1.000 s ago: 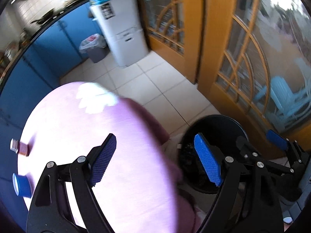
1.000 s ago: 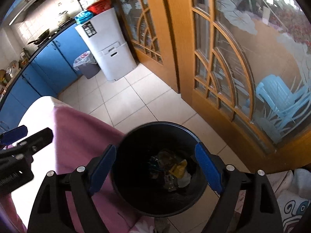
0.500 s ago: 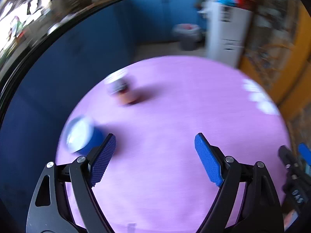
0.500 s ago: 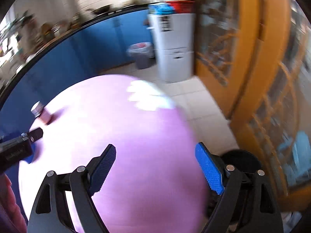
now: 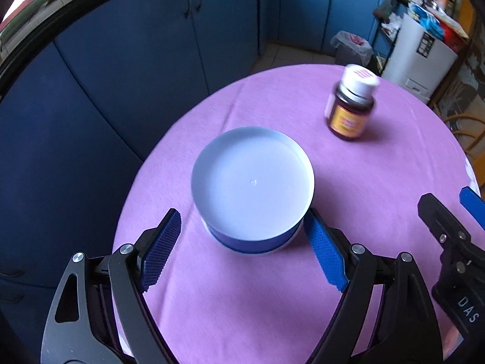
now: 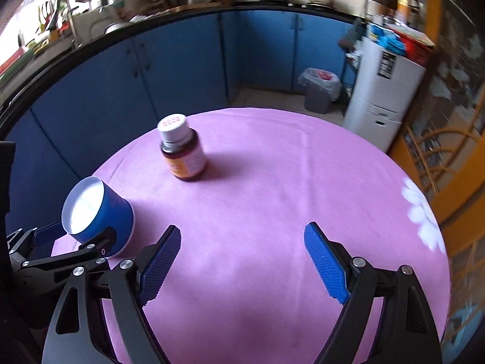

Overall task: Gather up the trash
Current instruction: 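Grasp the blue-and-white cup with the left tool while the right tool grasps the medicine bottle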

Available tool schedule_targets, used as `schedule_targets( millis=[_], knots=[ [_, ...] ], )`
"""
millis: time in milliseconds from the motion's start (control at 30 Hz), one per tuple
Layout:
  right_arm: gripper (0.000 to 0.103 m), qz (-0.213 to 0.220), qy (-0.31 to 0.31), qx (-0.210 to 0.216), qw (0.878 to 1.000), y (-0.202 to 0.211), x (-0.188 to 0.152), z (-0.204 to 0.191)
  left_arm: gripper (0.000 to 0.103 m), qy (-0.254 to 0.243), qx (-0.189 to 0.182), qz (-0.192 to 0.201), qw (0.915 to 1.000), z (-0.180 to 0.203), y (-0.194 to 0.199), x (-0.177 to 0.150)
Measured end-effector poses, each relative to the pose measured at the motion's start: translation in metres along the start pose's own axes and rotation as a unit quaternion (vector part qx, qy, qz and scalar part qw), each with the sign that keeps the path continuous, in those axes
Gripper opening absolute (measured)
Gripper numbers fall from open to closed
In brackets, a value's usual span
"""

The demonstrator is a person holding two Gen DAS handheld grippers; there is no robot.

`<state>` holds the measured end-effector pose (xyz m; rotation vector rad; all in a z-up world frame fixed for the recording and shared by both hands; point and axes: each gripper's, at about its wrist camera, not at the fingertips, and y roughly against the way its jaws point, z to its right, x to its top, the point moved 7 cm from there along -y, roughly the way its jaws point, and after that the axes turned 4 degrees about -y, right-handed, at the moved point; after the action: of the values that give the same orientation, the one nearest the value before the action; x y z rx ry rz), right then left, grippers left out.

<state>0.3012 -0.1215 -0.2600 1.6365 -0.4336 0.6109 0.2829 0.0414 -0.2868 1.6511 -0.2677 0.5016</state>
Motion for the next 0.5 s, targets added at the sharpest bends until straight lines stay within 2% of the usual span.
schedule_targets(
  millis=[167,300,500],
  knots=[
    [0.081,-0.012,0.014,0.022,1.0,-0.022,0.018,-0.023,0.082,0.031,-0.003,-0.002,0.9995,-0.025,-0.011,0.013],
    [0.081,-0.018,0.03,0.037,0.999,-0.042,0.031,-0.045,0.078,0.044,-0.007,0.0,0.999,-0.04,-0.019,0.025],
    [0.079,-0.027,0.037,0.029,0.999,-0.066,0.044,-0.058,0.077,0.051,-0.013,0.007,0.9986,-0.051,-0.022,0.033]
  ],
)
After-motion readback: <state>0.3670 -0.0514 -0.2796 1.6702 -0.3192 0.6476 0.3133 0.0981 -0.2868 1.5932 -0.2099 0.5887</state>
